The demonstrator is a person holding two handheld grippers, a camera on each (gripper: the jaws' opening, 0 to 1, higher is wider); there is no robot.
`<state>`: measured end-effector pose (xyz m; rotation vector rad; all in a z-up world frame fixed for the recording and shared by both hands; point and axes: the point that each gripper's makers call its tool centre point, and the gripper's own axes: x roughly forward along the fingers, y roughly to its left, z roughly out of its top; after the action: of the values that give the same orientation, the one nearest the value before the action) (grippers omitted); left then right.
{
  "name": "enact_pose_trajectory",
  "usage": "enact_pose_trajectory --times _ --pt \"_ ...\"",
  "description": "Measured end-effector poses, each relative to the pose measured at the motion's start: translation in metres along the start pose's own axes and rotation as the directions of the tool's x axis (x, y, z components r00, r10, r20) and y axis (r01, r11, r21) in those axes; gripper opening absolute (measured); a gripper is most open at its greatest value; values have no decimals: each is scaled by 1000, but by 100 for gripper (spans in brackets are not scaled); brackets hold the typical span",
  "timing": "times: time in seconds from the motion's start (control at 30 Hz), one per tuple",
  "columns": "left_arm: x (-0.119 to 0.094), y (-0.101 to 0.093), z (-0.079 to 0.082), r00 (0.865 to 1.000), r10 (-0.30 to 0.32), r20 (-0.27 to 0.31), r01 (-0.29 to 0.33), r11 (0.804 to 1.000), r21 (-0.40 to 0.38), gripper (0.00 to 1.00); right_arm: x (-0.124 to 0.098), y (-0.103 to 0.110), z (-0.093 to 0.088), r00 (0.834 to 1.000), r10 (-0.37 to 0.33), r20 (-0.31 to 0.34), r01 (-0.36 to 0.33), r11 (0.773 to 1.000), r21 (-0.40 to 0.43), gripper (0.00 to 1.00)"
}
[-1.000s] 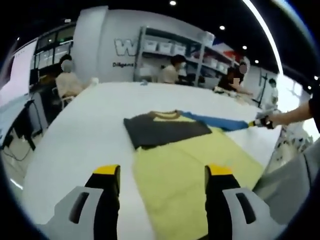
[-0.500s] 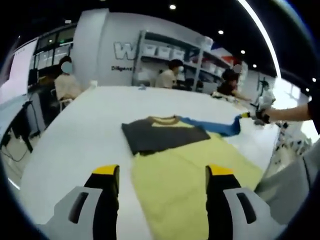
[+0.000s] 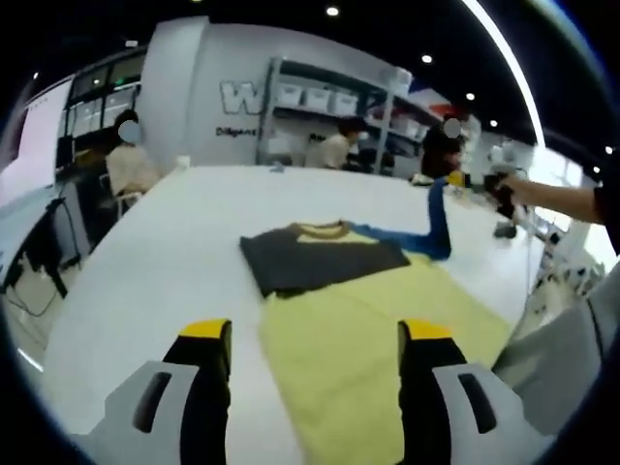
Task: Fold the garment on the visible template until the final outline fits inside the template.
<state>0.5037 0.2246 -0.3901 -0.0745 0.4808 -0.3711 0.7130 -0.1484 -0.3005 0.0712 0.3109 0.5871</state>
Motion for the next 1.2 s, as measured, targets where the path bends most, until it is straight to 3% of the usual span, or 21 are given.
enact_pose_trajectory --times 0.1,0.13,0.47,0.57,0.77,0.87,1.03,1.2 --pt "0 3 -1 1000 0 -1 0 1000 2 64 9 13 5 1000 28 -2 -28 999 -35 0" --pt "0 3 -1 1000 -1 -4 1 1000 1 64 16 28 11 998 59 5 -59 997 -58 0" --pt "-1 -2 -1 1000 -12 -3 12 1000 13 65 53 81 25 986 162 34 -161 986 -33 0" --pt "-4 0 -4 1000 -9 -12 9 999 40 63 62 103 25 982 189 13 -188 979 -74 0" --pt "-13 1 -19 999 -12 -53 15 998 65 64 79 137 34 967 253 32 -249 965 -80 0" --pt "-14 2 -28 998 -12 -69 16 998 59 64 95 154 29 959 281 26 -278 957 -82 0" --pt "-16 -1 -27 997 -16 -70 21 998 60 64 117 184 9 945 326 -10 -325 942 -77 0" --pt "-13 -1 -32 996 -21 -82 26 997 67 64 138 208 -27 934 345 -90 -353 930 -103 0"
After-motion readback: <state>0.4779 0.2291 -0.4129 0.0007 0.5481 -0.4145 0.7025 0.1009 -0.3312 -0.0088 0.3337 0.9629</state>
